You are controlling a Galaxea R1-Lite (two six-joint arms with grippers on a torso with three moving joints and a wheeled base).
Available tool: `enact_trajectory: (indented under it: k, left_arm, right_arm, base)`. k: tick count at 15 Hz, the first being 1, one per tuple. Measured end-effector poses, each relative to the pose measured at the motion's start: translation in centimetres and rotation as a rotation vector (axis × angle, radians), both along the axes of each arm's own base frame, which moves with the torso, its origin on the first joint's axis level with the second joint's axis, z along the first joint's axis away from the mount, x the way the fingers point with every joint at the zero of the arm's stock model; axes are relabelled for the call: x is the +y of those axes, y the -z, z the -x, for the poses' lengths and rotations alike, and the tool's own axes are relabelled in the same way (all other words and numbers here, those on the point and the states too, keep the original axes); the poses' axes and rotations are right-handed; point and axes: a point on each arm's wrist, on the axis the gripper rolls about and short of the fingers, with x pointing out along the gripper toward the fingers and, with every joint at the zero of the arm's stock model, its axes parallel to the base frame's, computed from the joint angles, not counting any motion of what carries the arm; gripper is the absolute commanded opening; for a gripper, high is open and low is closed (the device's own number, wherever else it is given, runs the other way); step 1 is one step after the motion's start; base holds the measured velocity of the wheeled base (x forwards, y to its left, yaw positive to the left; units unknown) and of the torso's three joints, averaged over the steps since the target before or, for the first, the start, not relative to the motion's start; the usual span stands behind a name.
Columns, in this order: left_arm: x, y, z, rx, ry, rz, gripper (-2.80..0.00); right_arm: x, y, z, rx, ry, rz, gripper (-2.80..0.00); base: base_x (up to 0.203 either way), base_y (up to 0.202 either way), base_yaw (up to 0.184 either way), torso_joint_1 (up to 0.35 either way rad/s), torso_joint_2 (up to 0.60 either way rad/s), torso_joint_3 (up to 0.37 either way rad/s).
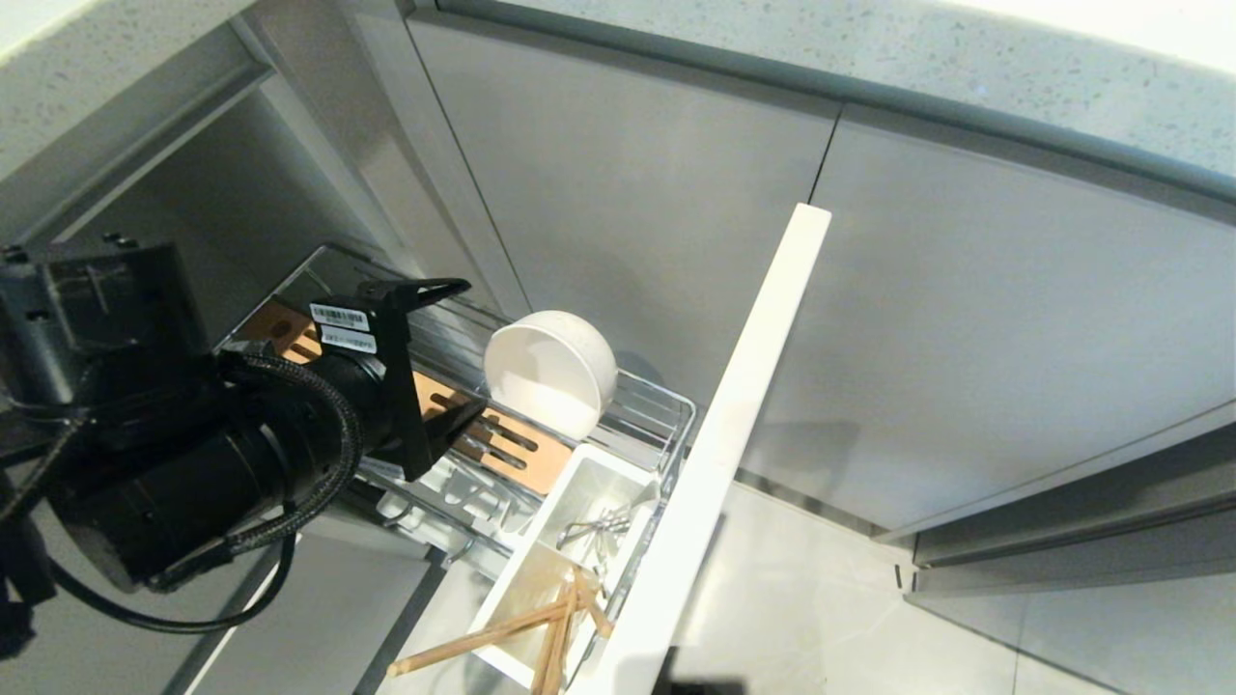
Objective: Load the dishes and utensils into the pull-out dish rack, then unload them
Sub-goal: Pick up the plate and place it in the cupboard
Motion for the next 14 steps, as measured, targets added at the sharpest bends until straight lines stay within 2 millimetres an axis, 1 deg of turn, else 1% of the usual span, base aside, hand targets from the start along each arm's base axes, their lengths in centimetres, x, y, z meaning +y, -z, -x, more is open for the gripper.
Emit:
enact_trajectory:
  k: [2, 3, 6, 8, 10, 14]
  left_arm:
    - [0.3, 0.0, 1.2, 0.029, 0.041, -0.104, 0.0]
    - [0.5, 0.1, 1.7, 0.054, 0.056, -0.157, -2.8]
    - [1.0, -0.2, 2.8, 0.091, 0.037, -0.22, -2.8]
    - [1.4, -1.0, 3.4, 0.049, 0.041, -0.246, -2.8]
    - [1.8, -1.8, 4.0, -0.005, 0.034, -0.321, -2.8]
    - [2.3, -5.5, 4.5, -0.205, -0.027, -0.517, -2.8]
  right_arm:
    - [0.0, 0.0, 0.0, 0.0, 0.0, 0.0, -2.8]
    - [0.0, 0.0, 0.0, 0.0, 0.0, 0.0, -2.8]
    - [0.0, 0.0, 0.0, 0.0, 0.0, 0.0, -2.8]
    - [0.0, 0.0, 0.0, 0.0, 0.0, 0.0, -2.8]
    - [0.0, 0.0, 0.0, 0.0, 0.0, 0.0, -2.8]
    - [0.0, 0.0, 0.0, 0.0, -0.001, 0.0, -2.8]
  base:
    - [0.0, 0.0, 0.0, 0.0, 0.0, 0.0]
    - [0.0, 0.0, 0.0, 0.0, 0.0, 0.0]
    - [0.0, 0.0, 0.0, 0.0, 0.0, 0.0]
    - [0.0, 0.0, 0.0, 0.0, 0.0, 0.0]
    - [0.0, 0.0, 0.0, 0.0, 0.0, 0.0]
    - [0.0, 0.0, 0.0, 0.0, 0.0, 0.0]
